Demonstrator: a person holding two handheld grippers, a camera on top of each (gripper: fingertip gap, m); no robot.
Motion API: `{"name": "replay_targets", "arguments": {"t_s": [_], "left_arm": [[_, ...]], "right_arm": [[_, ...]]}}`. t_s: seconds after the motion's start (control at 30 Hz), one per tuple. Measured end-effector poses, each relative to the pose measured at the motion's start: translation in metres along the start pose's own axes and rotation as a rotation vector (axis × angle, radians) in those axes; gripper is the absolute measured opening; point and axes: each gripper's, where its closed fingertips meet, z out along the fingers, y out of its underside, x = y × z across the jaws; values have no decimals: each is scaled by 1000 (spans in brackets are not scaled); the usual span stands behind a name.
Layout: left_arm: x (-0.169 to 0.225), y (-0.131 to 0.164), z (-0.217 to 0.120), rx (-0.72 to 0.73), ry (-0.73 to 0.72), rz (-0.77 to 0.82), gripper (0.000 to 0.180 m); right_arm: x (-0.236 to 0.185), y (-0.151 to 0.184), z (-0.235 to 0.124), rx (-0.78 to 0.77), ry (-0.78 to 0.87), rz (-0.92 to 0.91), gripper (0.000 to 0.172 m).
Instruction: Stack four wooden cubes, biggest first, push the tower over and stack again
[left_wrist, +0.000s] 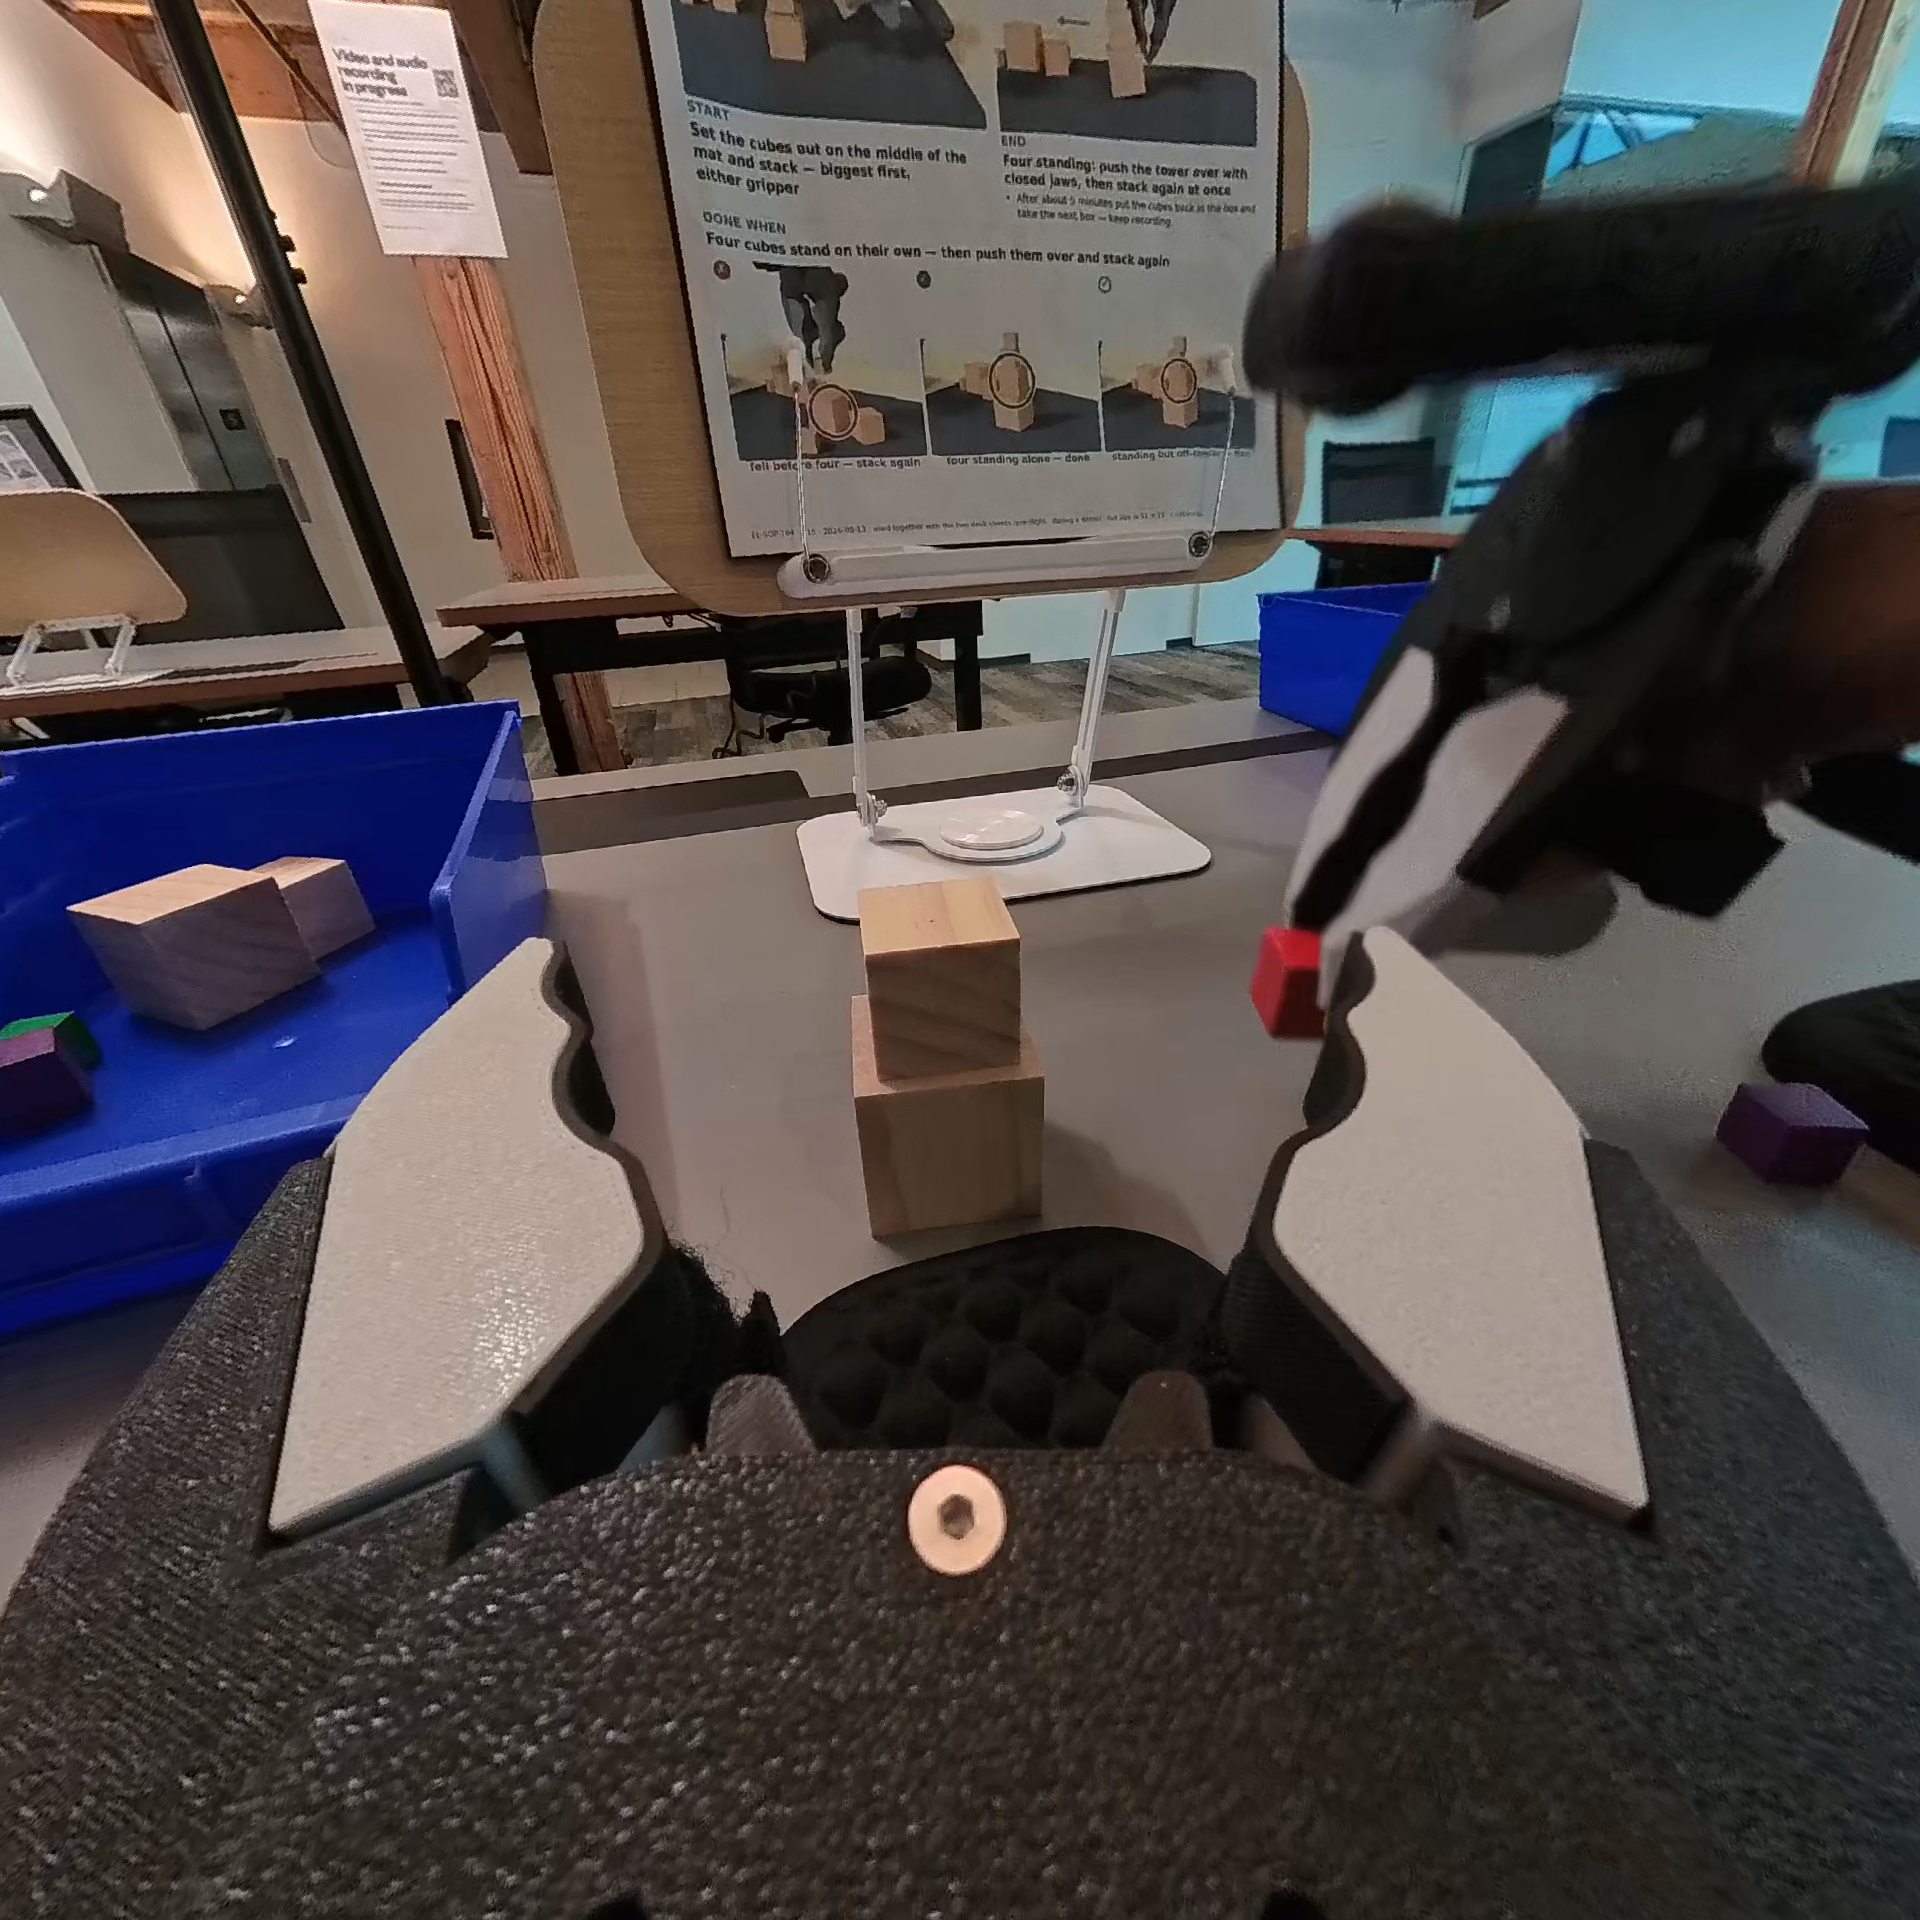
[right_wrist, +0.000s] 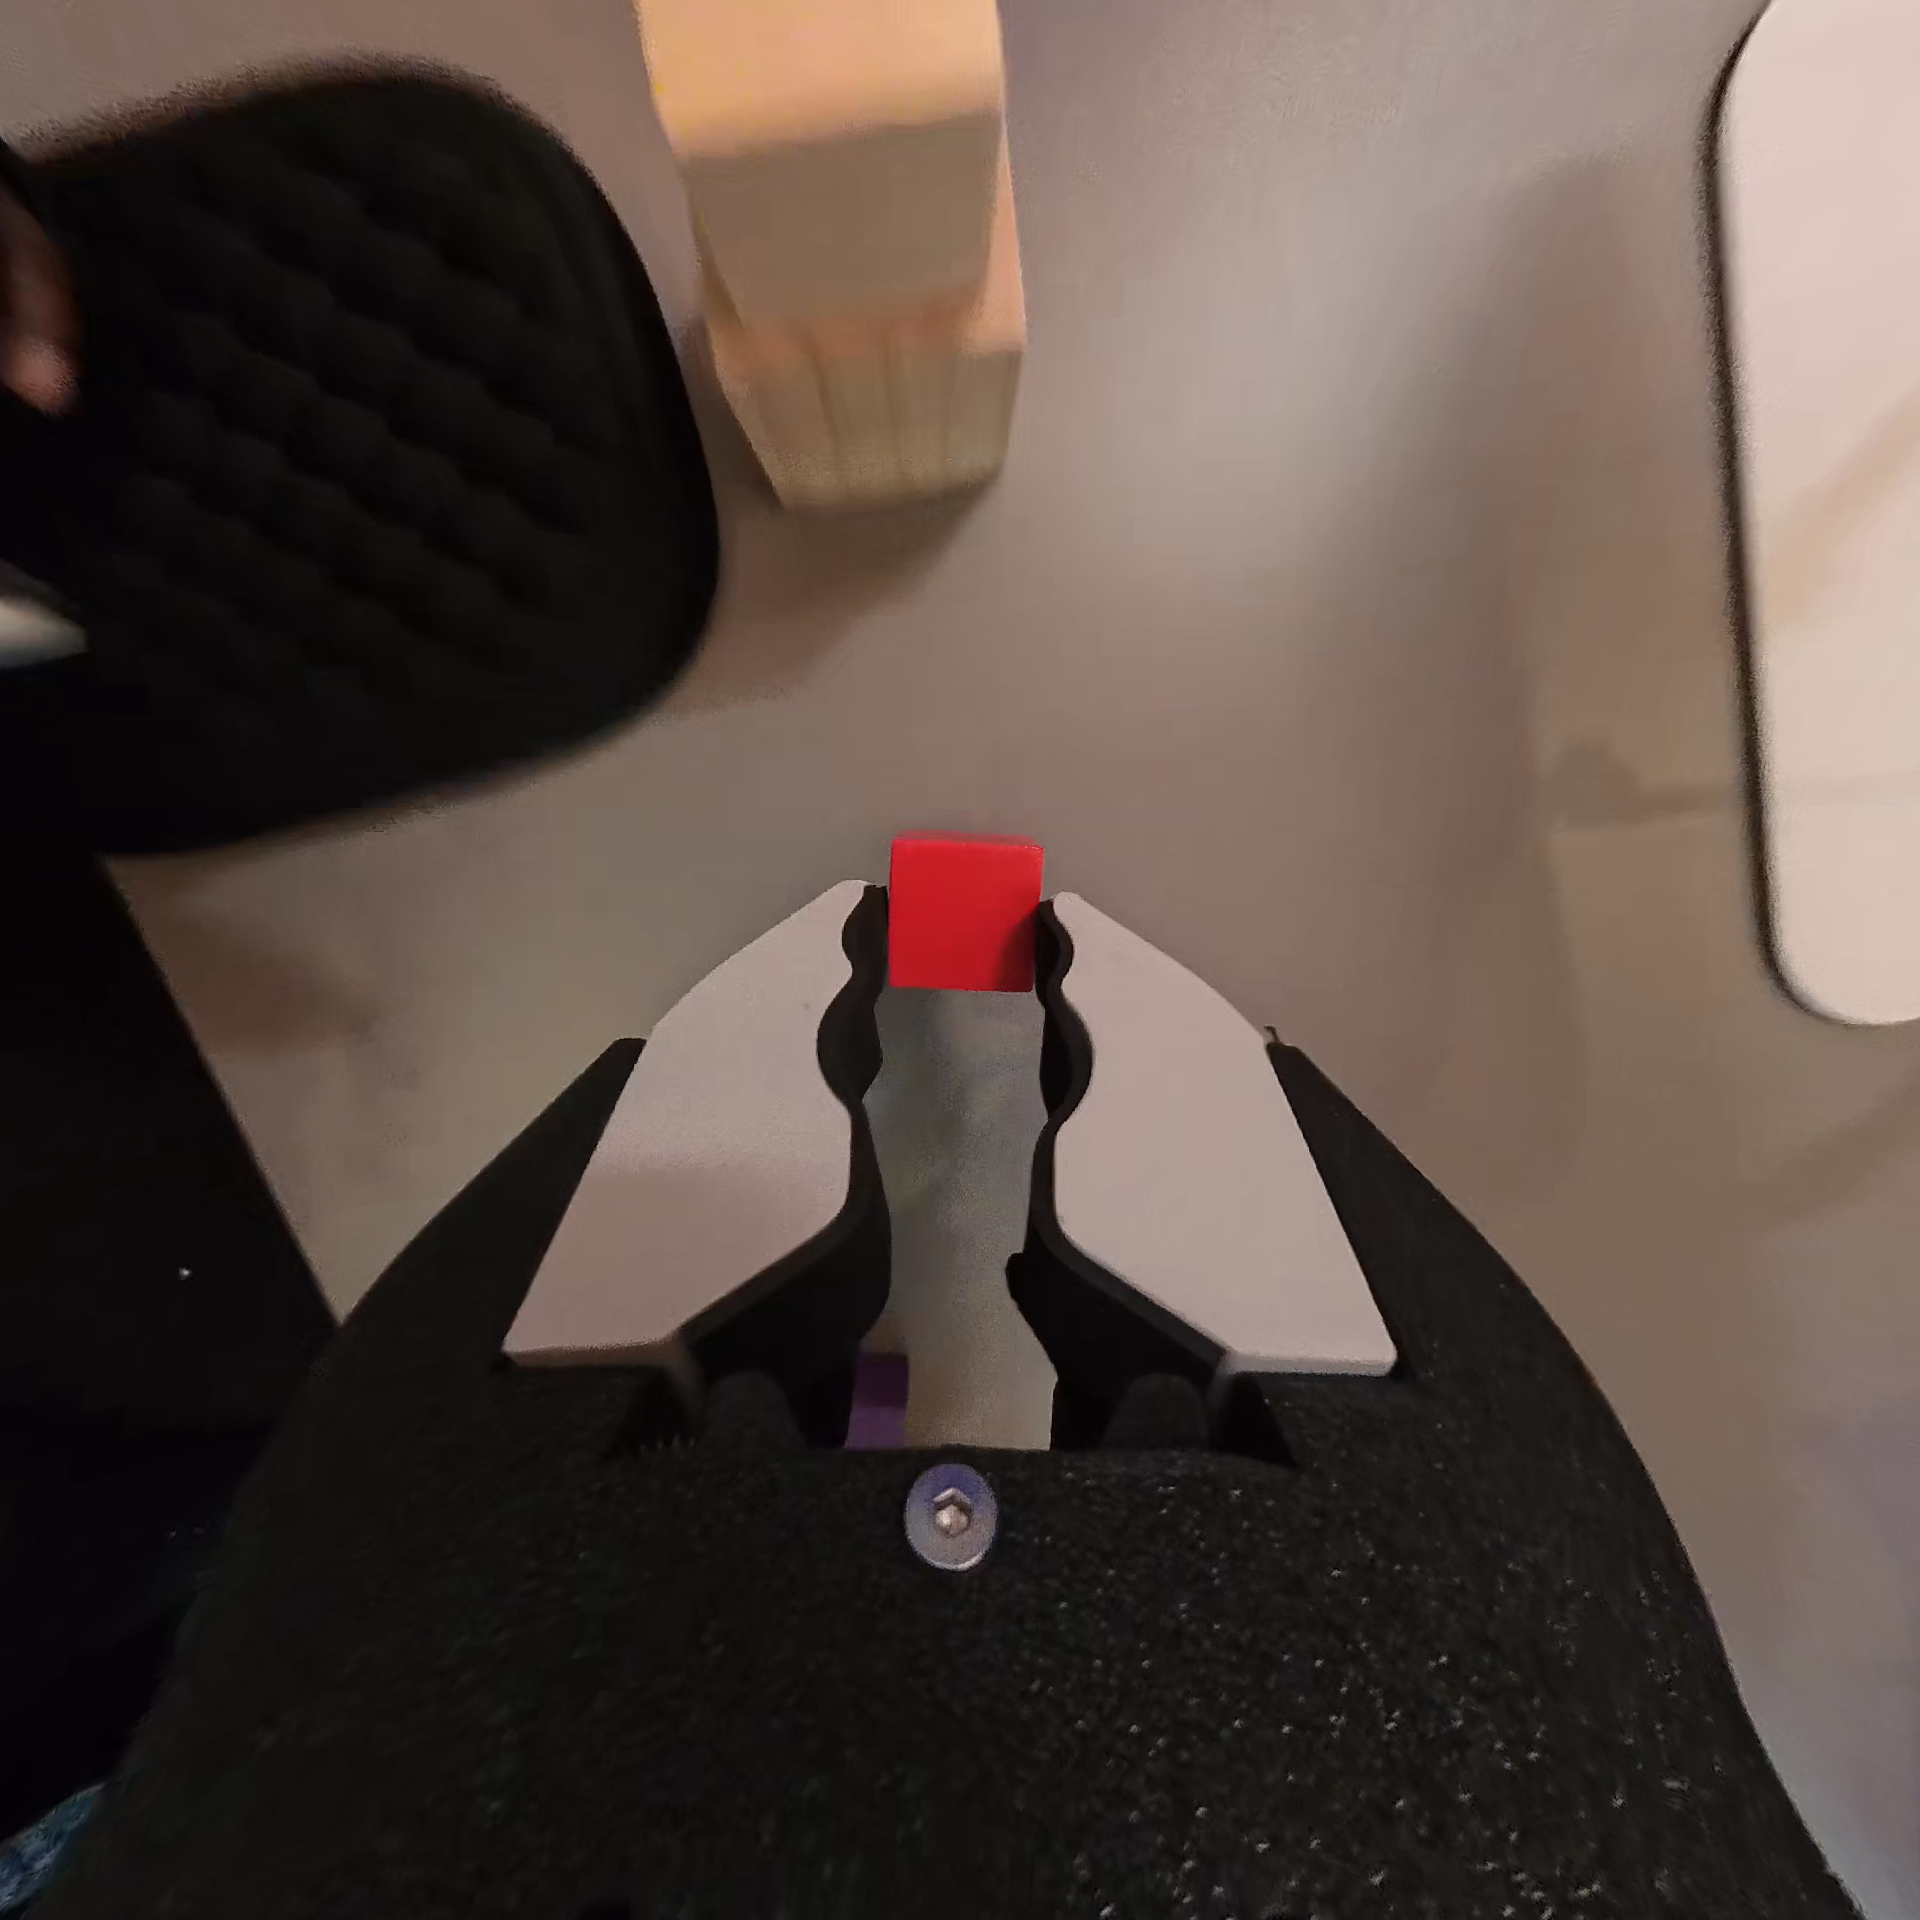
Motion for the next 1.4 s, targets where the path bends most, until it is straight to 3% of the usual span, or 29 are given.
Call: {"name": "replay_targets", "arguments": {"t_s": [0.2,0.37,0.67,1.4], "left_arm": [[0,-1,-1,4,2,-8,132],[0,-1,-1,6,5,-9,131],[0,-1,-1,6,7,-14,130],[0,-1,-1,10,14,-16,129]], "right_arm": [[-19,-82,-35,78,-24,-97,27],[-21,-112,-24,28,-43,-136,27],[-19,-121,-8,-61,-54,-143,27],[-19,-124,-4,-43,-68,-173,31]]}}
